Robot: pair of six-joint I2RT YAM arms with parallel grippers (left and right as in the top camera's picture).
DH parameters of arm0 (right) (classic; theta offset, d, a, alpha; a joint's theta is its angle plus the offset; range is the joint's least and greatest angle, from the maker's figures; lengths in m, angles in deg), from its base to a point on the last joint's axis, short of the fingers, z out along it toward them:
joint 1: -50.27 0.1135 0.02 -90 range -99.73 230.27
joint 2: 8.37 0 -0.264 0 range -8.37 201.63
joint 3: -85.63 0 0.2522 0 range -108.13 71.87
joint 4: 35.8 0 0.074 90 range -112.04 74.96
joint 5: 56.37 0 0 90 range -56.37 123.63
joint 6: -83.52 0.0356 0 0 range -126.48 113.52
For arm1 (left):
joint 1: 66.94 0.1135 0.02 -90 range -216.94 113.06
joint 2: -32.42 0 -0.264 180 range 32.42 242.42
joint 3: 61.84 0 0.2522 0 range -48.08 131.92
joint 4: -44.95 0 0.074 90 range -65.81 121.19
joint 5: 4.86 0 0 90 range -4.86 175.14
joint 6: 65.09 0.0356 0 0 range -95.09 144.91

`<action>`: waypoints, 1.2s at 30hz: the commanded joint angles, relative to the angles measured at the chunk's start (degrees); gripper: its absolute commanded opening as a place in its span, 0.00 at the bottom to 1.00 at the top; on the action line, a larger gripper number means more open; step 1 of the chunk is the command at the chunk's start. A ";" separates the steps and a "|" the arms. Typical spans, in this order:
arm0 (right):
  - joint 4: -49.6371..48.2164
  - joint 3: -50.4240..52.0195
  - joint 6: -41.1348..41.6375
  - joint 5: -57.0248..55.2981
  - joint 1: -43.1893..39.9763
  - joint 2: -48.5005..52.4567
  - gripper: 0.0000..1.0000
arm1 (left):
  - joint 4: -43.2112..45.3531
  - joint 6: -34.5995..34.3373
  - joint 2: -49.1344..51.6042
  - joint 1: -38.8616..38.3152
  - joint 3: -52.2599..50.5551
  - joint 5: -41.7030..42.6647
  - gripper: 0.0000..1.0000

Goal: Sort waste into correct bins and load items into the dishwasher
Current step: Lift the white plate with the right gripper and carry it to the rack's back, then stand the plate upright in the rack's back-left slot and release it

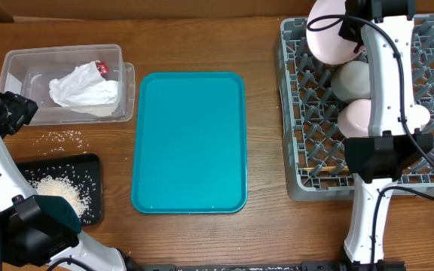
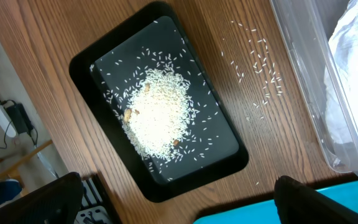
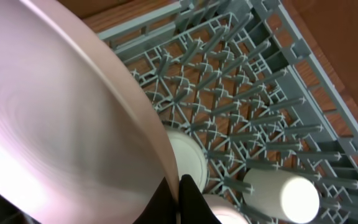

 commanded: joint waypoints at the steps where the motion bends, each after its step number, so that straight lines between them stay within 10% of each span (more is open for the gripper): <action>1: -1.16 3.30 0.59 -3.52 1.16 0.68 0.04 | -0.13 0.07 -0.98 0.15 0.37 -0.96 1.00; 22: 4.94 5.22 1.86 -1.68 12.57 -0.28 0.16 | -0.13 0.07 -0.98 0.15 0.37 -0.98 1.00; 24: 4.94 3.87 1.68 4.35 13.57 -2.93 0.36 | -0.13 0.07 -0.98 0.15 0.37 -0.96 1.00; 26: 4.85 2.75 1.70 9.05 13.73 -5.81 1.00 | -0.13 0.07 -0.98 0.15 0.37 -0.98 1.00; 36: 4.94 1.46 1.42 24.33 11.34 -24.92 1.00 | -0.13 0.07 -0.98 0.15 0.37 -0.98 1.00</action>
